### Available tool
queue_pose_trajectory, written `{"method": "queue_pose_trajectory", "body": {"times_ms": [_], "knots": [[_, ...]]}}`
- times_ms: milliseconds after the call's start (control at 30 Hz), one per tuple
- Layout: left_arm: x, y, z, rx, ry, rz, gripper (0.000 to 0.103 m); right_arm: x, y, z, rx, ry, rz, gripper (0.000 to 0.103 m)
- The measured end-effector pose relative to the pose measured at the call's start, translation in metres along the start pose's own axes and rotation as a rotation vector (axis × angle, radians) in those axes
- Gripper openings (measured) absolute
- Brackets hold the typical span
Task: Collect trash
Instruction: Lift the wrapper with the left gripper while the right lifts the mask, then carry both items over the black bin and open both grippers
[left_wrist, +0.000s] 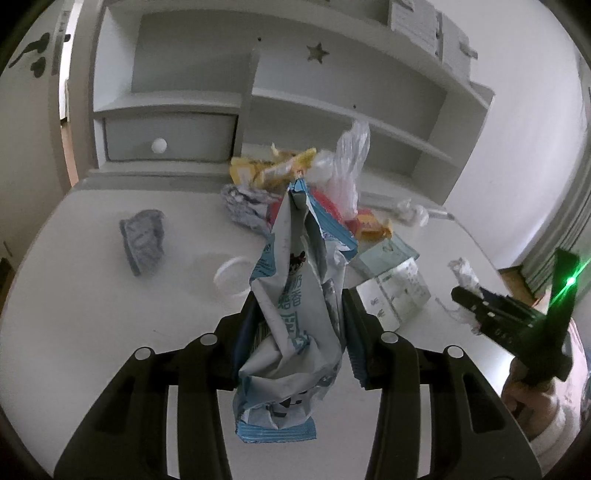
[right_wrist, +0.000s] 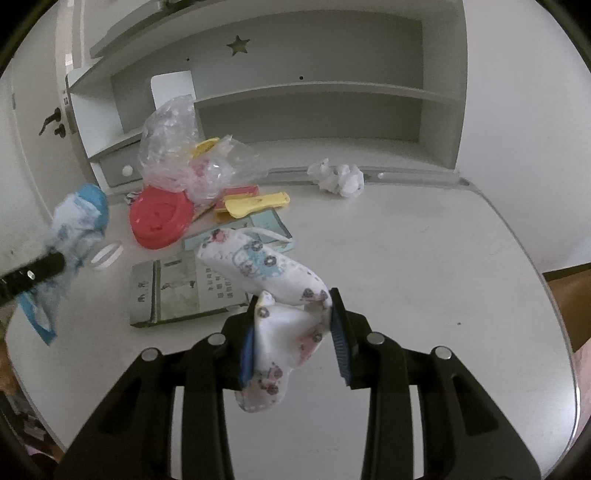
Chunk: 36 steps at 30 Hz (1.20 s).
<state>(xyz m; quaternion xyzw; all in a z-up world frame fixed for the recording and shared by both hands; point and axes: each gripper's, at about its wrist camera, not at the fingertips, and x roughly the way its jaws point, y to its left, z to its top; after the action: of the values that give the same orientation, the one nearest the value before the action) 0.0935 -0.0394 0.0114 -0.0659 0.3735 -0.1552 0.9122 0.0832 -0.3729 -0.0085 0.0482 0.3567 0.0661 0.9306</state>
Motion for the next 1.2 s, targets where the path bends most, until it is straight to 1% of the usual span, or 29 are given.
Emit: {"method": "queue_pose_trajectory", "body": {"times_ms": [167, 333, 467, 533, 567, 600, 633, 700, 733, 767, 800, 833, 867, 933, 967, 1033, 1067, 1133, 1167, 1200], "knots": [[0.012, -0.004, 0.003, 0.013, 0.026, 0.003, 0.043, 0.004, -0.007, 0.000, 0.045, 0.020, 0.041, 0.035], [0.016, -0.018, 0.007, 0.051, 0.037, 0.003, 0.043, 0.001, -0.012, 0.000, 0.075, 0.007, 0.063, 0.035], [0.015, -0.041, 0.006, 0.085, 0.040, -0.004, 0.043, -0.004, -0.016, 0.000, 0.077, -0.023, 0.110, 0.035], [0.013, -0.062, 0.009, 0.106, 0.035, -0.043, 0.043, -0.017, -0.028, 0.005, 0.086, -0.049, 0.106, 0.035], [0.011, -0.085, 0.012, 0.145, 0.022, -0.070, 0.043, -0.032, -0.042, 0.009, 0.109, -0.079, 0.112, 0.035], [0.011, -0.098, 0.014, 0.169, 0.013, -0.080, 0.043, -0.048, -0.054, 0.012, 0.123, -0.109, 0.104, 0.035], [0.010, -0.115, 0.016, 0.198, 0.004, -0.097, 0.043, -0.066, -0.069, 0.014, 0.134, -0.143, 0.083, 0.035], [0.013, -0.164, 0.019, 0.264, -0.004, -0.174, 0.043, -0.110, -0.112, 0.012, 0.177, -0.208, 0.009, 0.035], [0.015, -0.198, 0.017, 0.310, -0.002, -0.231, 0.043, -0.125, -0.133, 0.007, 0.205, -0.219, -0.025, 0.035], [0.017, -0.220, 0.014, 0.344, 0.002, -0.264, 0.043, -0.146, -0.164, -0.003, 0.261, -0.221, -0.064, 0.035], [0.020, -0.255, 0.007, 0.402, 0.007, -0.318, 0.043, -0.157, -0.186, -0.013, 0.304, -0.216, -0.087, 0.035], [0.021, -0.278, 0.000, 0.437, 0.012, -0.352, 0.043, -0.168, -0.208, -0.024, 0.347, -0.206, -0.111, 0.035], [0.024, -0.315, -0.011, 0.487, 0.027, -0.411, 0.043, -0.179, -0.231, -0.038, 0.393, -0.191, -0.136, 0.035], [0.028, -0.371, -0.034, 0.547, 0.058, -0.519, 0.043, -0.200, -0.279, -0.072, 0.496, -0.155, -0.182, 0.035], [0.031, -0.412, -0.054, 0.594, 0.091, -0.598, 0.043, -0.212, -0.308, -0.096, 0.570, -0.137, -0.215, 0.035], [0.037, -0.454, -0.080, 0.657, 0.132, -0.664, 0.043, -0.224, -0.342, -0.129, 0.668, -0.110, -0.248, 0.035], [0.046, -0.485, -0.105, 0.696, 0.182, -0.714, 0.043, -0.228, -0.359, -0.148, 0.718, -0.098, -0.262, 0.035], [0.061, -0.510, -0.134, 0.725, 0.245, -0.741, 0.043, -0.223, -0.389, -0.186, 0.807, -0.047, -0.299, 0.035], [0.079, -0.524, -0.161, 0.745, 0.286, -0.720, 0.043, -0.215, -0.401, -0.205, 0.849, -0.013, -0.314, 0.035], [0.090, -0.528, -0.175, 0.754, 0.314, -0.708, 0.043, -0.201, -0.416, -0.228, 0.906, 0.029, -0.314, 0.035]]}}
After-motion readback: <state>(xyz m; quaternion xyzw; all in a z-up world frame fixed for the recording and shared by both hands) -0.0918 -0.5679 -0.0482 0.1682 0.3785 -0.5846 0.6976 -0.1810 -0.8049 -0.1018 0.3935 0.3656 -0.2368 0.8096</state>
